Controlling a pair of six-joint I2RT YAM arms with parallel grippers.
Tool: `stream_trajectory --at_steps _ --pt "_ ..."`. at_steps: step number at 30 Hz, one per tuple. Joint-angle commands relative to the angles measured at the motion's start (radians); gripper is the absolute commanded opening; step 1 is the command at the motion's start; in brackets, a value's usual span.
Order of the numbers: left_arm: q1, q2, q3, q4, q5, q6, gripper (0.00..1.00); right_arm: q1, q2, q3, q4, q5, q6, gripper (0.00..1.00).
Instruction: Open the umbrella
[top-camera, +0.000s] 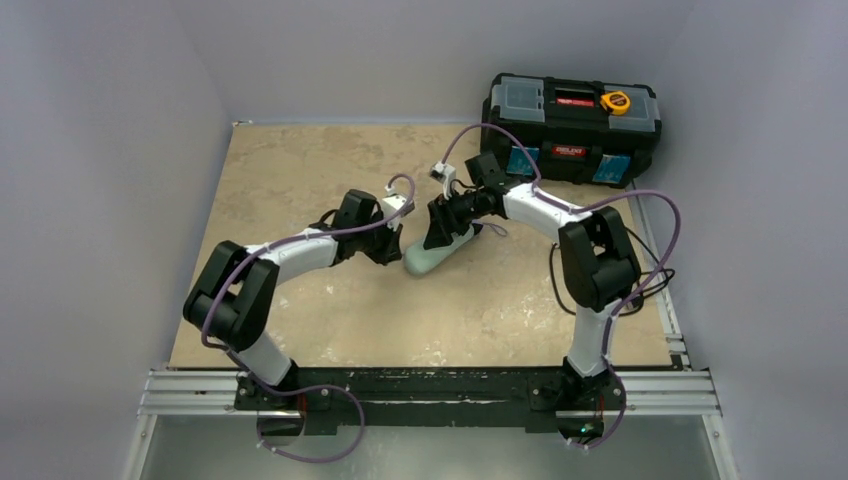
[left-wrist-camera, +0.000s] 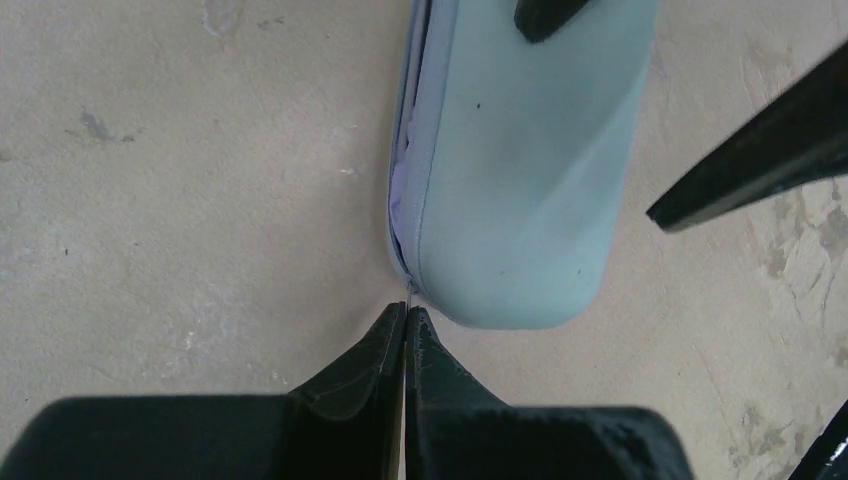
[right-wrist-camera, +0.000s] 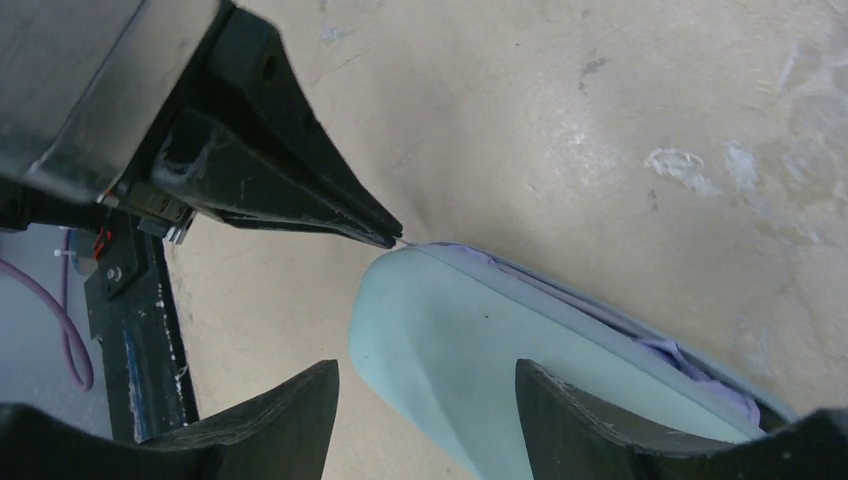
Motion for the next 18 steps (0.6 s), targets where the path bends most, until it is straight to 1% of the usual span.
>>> stream_trajectory --at_steps 1,4,6,7,10,13,18 --pt "0.047 0.045 0.075 0.002 0.075 -0.091 0.00 0.023 0.050 -0.017 0.099 -0.055 0.008 0.65" --pt "0.049 0.041 0.059 0.015 0.098 -0.101 0.00 0.010 0.099 -0.041 0.169 -0.040 0.071 0.61" --pt "0.049 0.016 0.023 0.041 0.117 -0.110 0.00 0.002 0.122 -0.059 0.226 -0.009 0.126 0.53" --pt "0.049 0.000 -0.001 0.084 0.119 -0.117 0.00 0.001 0.130 -0.064 0.241 0.003 0.167 0.48" --pt "0.049 -0.058 -0.077 0.139 0.128 -0.131 0.00 0.001 0.130 -0.099 0.290 0.067 0.216 0.34" --pt "0.049 -0.105 -0.127 0.162 0.147 -0.164 0.00 0.001 0.113 -0.148 0.335 0.114 0.226 0.30" --pt "0.045 -0.123 -0.170 0.168 0.145 -0.201 0.00 0.001 0.106 -0.168 0.333 0.139 0.198 0.28"
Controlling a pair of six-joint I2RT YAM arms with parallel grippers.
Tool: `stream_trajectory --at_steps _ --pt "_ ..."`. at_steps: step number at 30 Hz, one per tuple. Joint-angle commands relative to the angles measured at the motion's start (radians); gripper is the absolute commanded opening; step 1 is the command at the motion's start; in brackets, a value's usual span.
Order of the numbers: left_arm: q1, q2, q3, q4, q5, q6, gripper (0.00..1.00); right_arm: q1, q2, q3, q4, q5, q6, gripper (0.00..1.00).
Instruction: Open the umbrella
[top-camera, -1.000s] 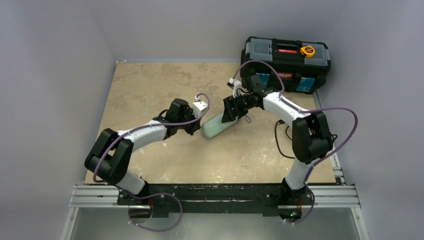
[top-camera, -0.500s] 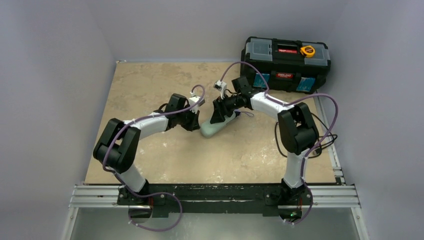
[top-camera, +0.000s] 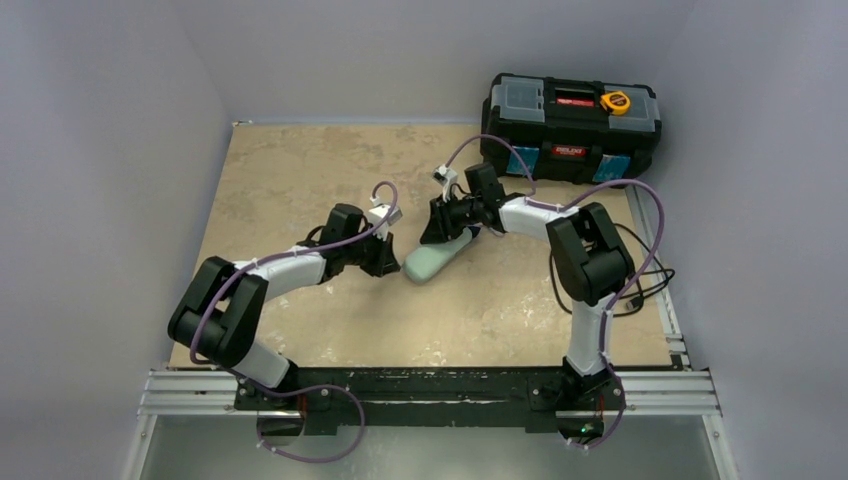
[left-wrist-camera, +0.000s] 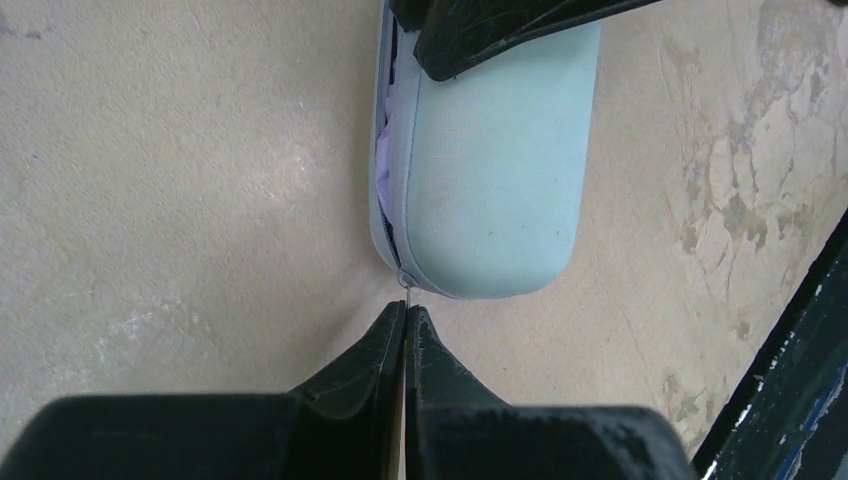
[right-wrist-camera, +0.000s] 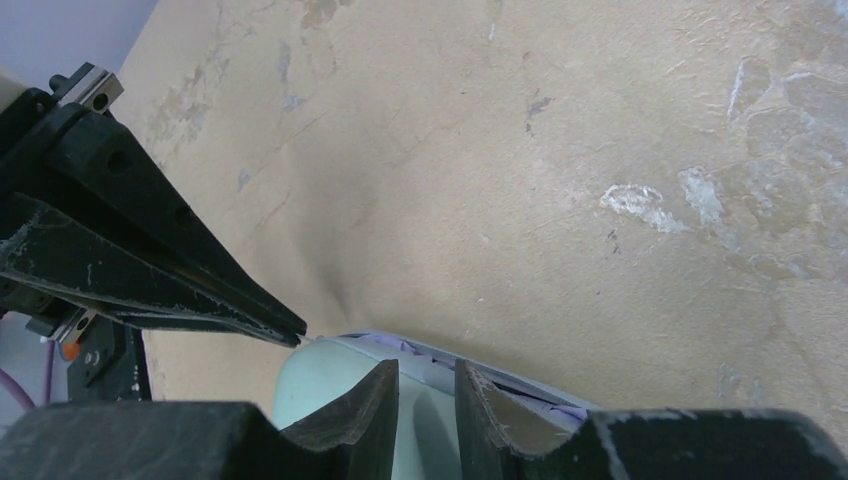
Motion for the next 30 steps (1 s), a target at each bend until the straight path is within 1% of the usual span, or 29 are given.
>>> stream_trajectory --at_steps 1,3,4,7,8,10,12,15,17,19,22,26,30 --pt "0.000 -0.034 -0.022 0.049 0.032 -0.046 0.00 -0.002 0.018 -0.036 -0.065 0.128 -0.025 0.28" --pt "0.000 -0.024 -0.015 0.043 0.030 -0.066 0.00 -0.003 0.010 -0.018 -0.100 0.134 -0.053 0.30" --pt "0.001 -0.022 -0.011 0.044 0.023 -0.084 0.00 -0.005 0.003 -0.002 -0.131 0.129 -0.084 0.35" --pt "0.005 0.000 0.017 0.038 0.004 -0.095 0.00 -0.031 -0.058 0.032 -0.200 0.066 -0.216 0.63" --pt "0.006 0.010 0.028 0.035 -0.002 -0.099 0.00 -0.043 -0.086 0.038 -0.225 0.039 -0.265 0.69" --pt "0.009 0.033 0.056 0.022 0.016 -0.096 0.00 -0.054 -0.134 0.068 -0.315 -0.007 -0.403 0.75" --pt "0.010 0.053 0.086 0.002 0.020 -0.077 0.00 -0.054 -0.170 0.107 -0.420 -0.045 -0.593 0.80" --pt "0.017 0.092 0.143 -0.049 0.008 -0.068 0.00 -0.050 -0.227 0.118 -0.538 -0.068 -0.853 0.86" --pt "0.028 0.130 0.197 -0.116 0.000 -0.072 0.00 -0.043 -0.242 0.113 -0.579 -0.056 -1.003 0.88" --pt "0.044 0.161 0.235 -0.133 0.020 -0.091 0.00 -0.033 -0.239 0.113 -0.614 -0.040 -1.130 0.89" --pt "0.051 0.192 0.285 -0.157 0.037 -0.092 0.00 -0.016 -0.240 0.085 -0.609 -0.013 -1.243 0.90" --pt "0.058 0.225 0.329 -0.187 0.071 -0.080 0.00 0.042 -0.236 0.027 -0.487 0.085 -1.272 0.89" --pt "0.071 0.249 0.349 -0.184 0.109 -0.084 0.00 0.085 -0.202 0.013 -0.395 0.140 -1.219 0.86"
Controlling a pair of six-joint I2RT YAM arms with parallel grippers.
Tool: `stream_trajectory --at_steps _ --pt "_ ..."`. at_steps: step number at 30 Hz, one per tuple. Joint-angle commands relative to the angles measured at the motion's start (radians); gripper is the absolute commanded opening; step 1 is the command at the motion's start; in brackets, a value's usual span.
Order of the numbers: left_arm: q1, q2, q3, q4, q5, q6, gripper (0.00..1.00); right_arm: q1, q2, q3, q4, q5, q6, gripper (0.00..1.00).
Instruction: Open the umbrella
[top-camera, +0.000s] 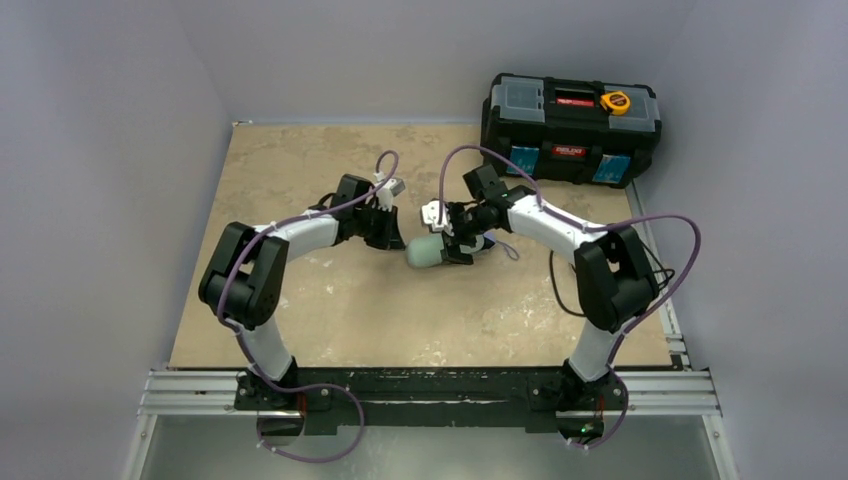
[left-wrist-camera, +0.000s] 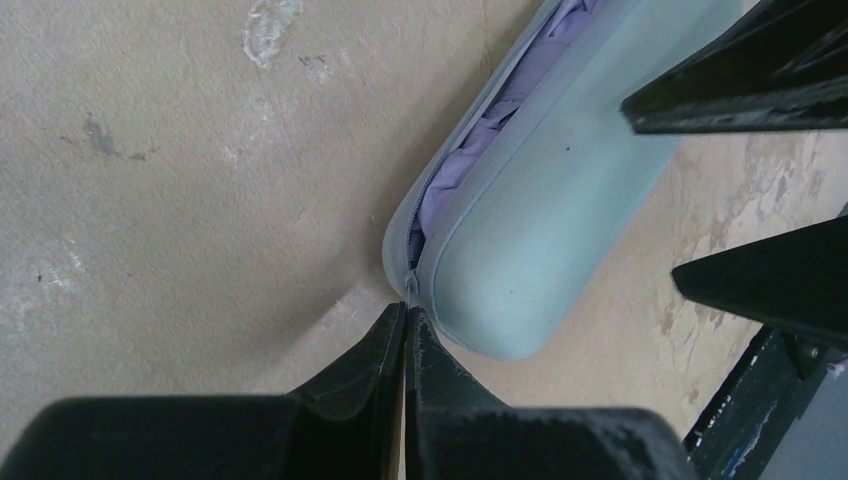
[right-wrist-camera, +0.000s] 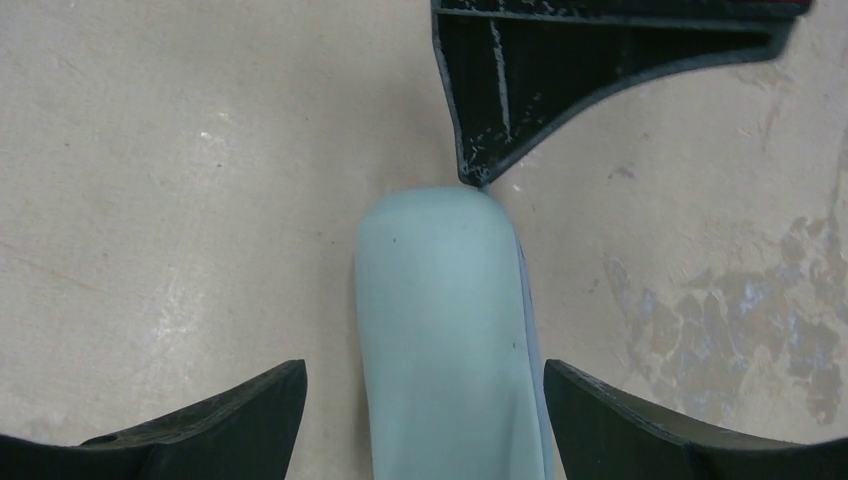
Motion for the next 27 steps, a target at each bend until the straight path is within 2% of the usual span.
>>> stream_trajectory --at_steps 1,5,16,27 --pt "0.020 0.022 0.045 0.000 0.090 -0.009 0.00 0.046 0.028 -0.015 0.115 0.084 -0.033 0.85" --pt "0.034 0.026 0.035 0.015 0.121 -0.022 0.00 0.051 0.060 -0.035 0.130 0.152 -0.039 0.81" --pt "0.064 -0.024 -0.110 0.143 0.197 -0.163 0.00 0.050 0.116 -0.029 0.171 0.240 0.078 0.52" --pt "0.062 -0.117 -0.311 0.353 0.209 -0.390 0.00 0.050 0.139 -0.002 0.217 0.318 0.348 0.44"
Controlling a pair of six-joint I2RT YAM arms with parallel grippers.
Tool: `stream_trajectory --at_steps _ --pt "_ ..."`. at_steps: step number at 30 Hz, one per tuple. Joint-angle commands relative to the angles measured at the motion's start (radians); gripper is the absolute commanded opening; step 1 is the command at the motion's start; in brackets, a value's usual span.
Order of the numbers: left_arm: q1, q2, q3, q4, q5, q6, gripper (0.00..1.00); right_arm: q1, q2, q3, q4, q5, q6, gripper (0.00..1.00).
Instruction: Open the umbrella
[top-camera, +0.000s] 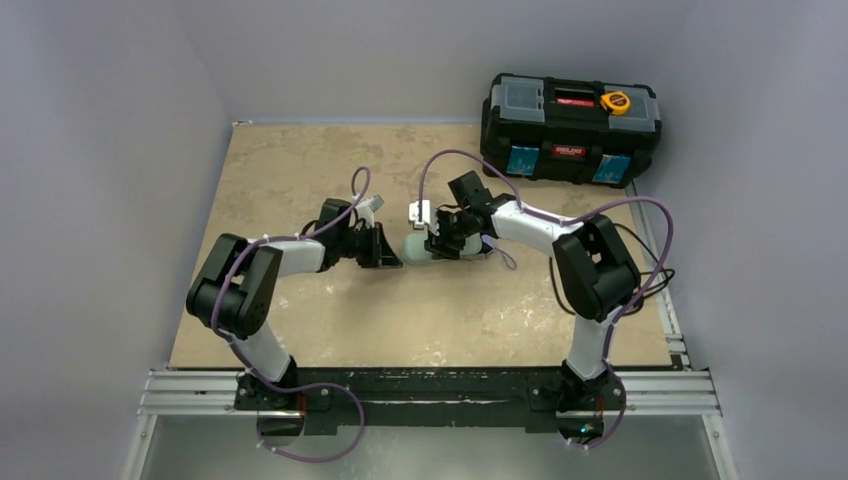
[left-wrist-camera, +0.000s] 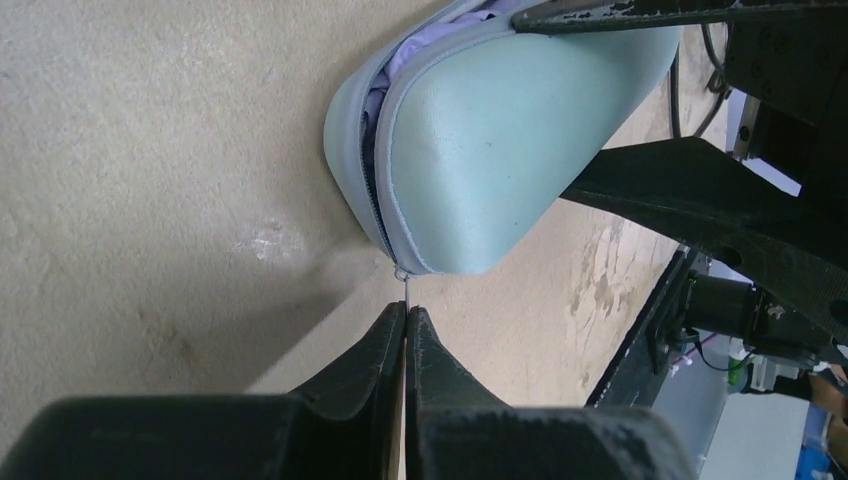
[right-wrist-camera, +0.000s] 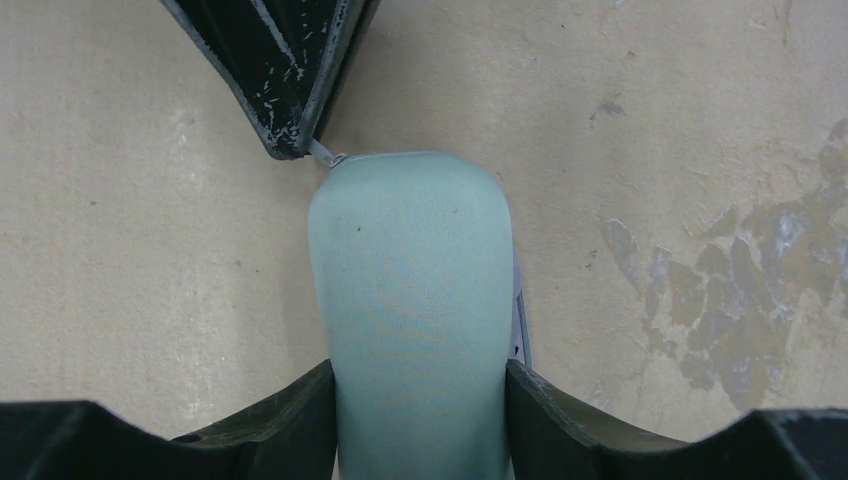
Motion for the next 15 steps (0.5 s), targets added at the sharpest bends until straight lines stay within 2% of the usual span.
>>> stream_trajectory --at_steps 1,10,15 --pt "0.005 -0.058 -0.058 0.110 0.036 -0.133 0.00 -0.010 0.026 0.018 0.023 0.125 0.187 0.43" --pt "-0.015 0.045 -0.036 0.280 0.055 -0.313 0.00 0.029 0.009 0.019 0.045 0.158 0.482 0.40" --pt "-0.034 0.072 -0.031 0.315 0.052 -0.357 0.00 0.056 0.008 -0.001 0.111 0.237 0.607 0.39"
